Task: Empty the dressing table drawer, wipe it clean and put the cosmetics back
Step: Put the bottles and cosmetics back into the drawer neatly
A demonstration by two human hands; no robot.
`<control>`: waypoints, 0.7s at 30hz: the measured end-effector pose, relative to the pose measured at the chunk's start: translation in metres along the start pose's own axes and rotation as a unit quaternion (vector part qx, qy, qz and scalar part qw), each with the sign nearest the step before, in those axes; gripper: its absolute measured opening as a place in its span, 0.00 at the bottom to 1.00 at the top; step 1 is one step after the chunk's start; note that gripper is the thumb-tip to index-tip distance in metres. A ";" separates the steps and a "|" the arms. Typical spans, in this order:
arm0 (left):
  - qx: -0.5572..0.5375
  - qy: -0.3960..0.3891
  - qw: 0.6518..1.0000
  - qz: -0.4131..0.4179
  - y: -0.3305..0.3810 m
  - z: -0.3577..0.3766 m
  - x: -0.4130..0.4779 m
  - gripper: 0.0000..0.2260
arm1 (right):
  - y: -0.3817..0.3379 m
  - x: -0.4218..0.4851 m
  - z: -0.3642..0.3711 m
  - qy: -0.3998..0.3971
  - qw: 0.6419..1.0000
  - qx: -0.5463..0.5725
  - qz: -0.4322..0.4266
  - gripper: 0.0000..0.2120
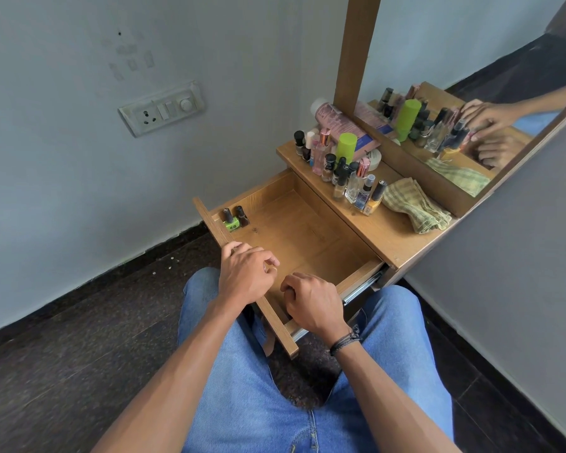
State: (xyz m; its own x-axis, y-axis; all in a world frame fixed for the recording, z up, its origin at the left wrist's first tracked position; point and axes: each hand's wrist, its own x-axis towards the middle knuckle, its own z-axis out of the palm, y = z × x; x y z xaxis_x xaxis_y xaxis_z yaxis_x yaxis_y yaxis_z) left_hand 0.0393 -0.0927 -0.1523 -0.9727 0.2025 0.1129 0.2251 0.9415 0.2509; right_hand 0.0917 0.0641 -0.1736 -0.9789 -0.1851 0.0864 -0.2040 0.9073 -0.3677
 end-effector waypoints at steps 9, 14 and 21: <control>-0.002 -0.001 1.000 0.002 0.003 0.002 0.002 0.04 | 0.002 -0.001 -0.003 0.007 1.000 -0.004 0.006 0.16; -0.001 -0.004 1.000 0.004 0.003 0.001 0.002 0.05 | 0.004 0.000 -0.005 0.005 1.000 -0.008 0.008 0.14; 0.005 -0.015 1.000 0.006 0.004 -0.001 0.002 0.06 | 0.003 0.000 -0.005 -0.003 1.000 -0.006 0.006 0.14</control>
State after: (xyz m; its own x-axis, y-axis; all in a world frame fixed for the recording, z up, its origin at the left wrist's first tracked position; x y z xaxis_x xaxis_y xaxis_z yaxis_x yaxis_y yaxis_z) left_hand 0.0382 -0.0891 -0.1503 -0.9714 0.2208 0.0871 0.2356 0.9415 0.2408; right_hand 0.0915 0.0687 -0.1706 -0.9814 -0.1762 0.0766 -0.1920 0.9138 -0.3580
